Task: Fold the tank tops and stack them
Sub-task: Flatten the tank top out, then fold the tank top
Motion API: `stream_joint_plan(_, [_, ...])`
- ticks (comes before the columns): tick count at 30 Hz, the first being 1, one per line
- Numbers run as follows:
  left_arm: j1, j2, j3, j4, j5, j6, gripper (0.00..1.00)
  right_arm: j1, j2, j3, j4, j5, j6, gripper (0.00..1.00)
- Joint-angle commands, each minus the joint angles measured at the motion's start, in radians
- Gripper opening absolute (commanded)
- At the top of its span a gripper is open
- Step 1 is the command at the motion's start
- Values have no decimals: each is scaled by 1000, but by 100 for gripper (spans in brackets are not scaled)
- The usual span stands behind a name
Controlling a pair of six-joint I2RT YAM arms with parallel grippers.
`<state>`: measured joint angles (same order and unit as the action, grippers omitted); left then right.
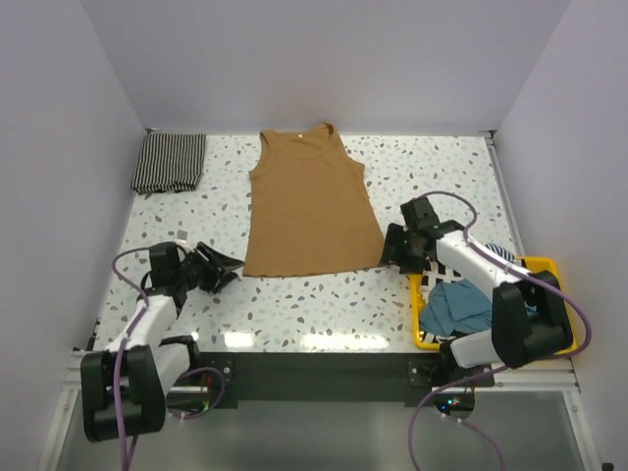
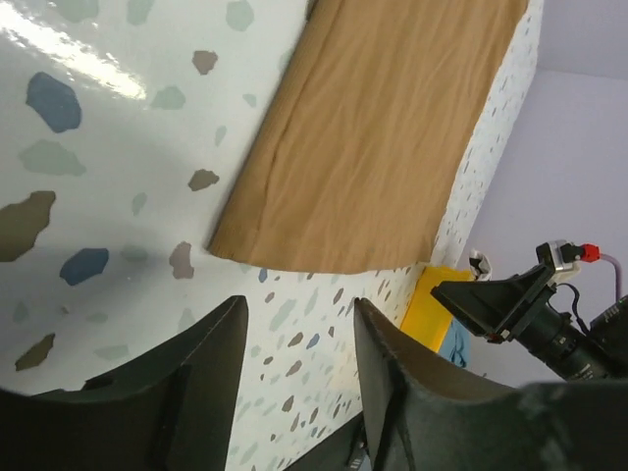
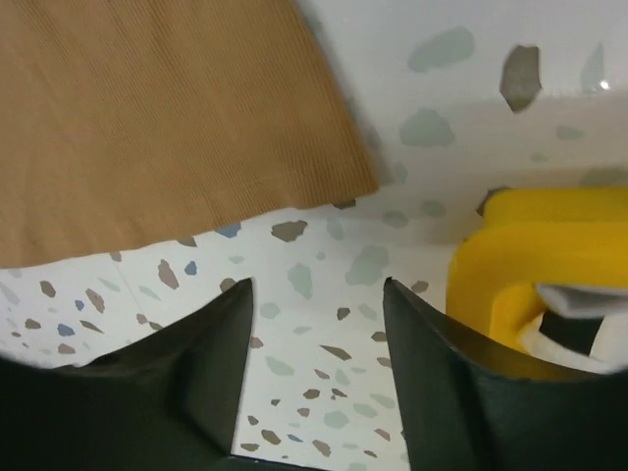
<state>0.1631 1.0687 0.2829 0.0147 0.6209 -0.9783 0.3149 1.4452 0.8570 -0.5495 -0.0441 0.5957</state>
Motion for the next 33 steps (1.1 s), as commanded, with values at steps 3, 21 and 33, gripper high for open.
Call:
stream_joint_plan(3, [0,-199,71,-108,-71,108,58,19,-204,-21,-22,27,23,67])
stream_joint_plan(21, [-13,246,739,-217,-309,282,50,643,460,708,25,280,156,38])
stream_joint_plan(33, [7,278,924,-248,-299,260,51,753,894,1205,-184,360,205,35])
